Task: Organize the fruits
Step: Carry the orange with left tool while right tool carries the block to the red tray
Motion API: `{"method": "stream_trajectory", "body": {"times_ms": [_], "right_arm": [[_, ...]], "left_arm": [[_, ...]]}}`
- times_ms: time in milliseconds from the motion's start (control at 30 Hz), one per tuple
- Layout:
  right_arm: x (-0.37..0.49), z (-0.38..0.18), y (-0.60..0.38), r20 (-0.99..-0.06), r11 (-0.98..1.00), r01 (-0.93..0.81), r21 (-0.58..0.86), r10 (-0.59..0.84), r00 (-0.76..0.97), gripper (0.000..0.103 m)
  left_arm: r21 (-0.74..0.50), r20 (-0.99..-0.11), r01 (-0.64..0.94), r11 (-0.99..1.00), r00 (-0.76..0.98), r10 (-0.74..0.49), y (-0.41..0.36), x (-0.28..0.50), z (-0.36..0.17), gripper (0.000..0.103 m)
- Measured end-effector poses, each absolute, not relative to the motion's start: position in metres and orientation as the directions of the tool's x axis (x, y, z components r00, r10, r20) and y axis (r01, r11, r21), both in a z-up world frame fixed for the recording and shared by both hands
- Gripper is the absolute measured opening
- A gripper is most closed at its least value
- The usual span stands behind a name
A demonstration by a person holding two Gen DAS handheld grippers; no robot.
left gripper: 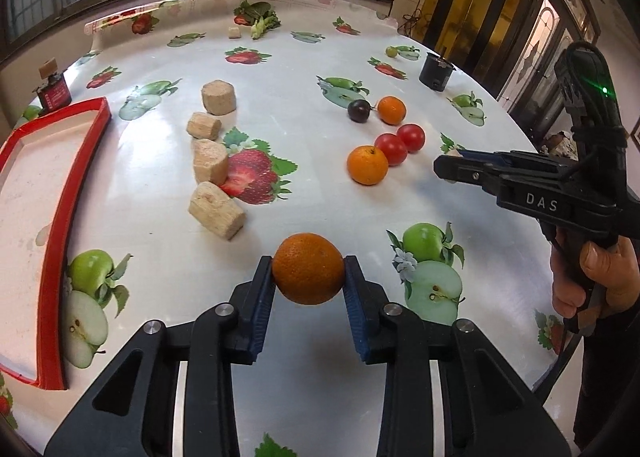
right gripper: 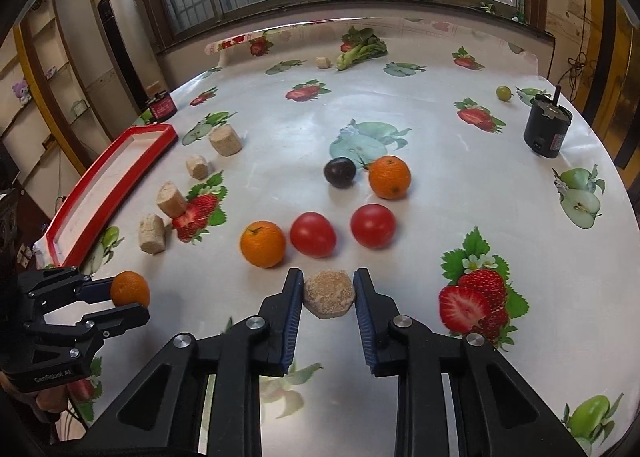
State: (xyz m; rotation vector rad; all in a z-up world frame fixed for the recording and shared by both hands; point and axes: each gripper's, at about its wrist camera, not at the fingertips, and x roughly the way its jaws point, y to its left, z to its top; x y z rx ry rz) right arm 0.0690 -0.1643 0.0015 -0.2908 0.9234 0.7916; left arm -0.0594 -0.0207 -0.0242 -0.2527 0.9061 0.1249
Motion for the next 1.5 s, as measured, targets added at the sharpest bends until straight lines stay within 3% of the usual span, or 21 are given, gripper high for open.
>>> {"method": "stream_trajectory", "body": {"times_ms": [1500], "right_arm": [[-0.06,0.019,0.018,-0.785,0.351,-0.927,0.133,0.608,0.118,0.026]], "left_arm": [[-0.147,-0.733,-0.553,0.82,0.618,0.285,0.126,-0.185,0.003,0.032]]}}
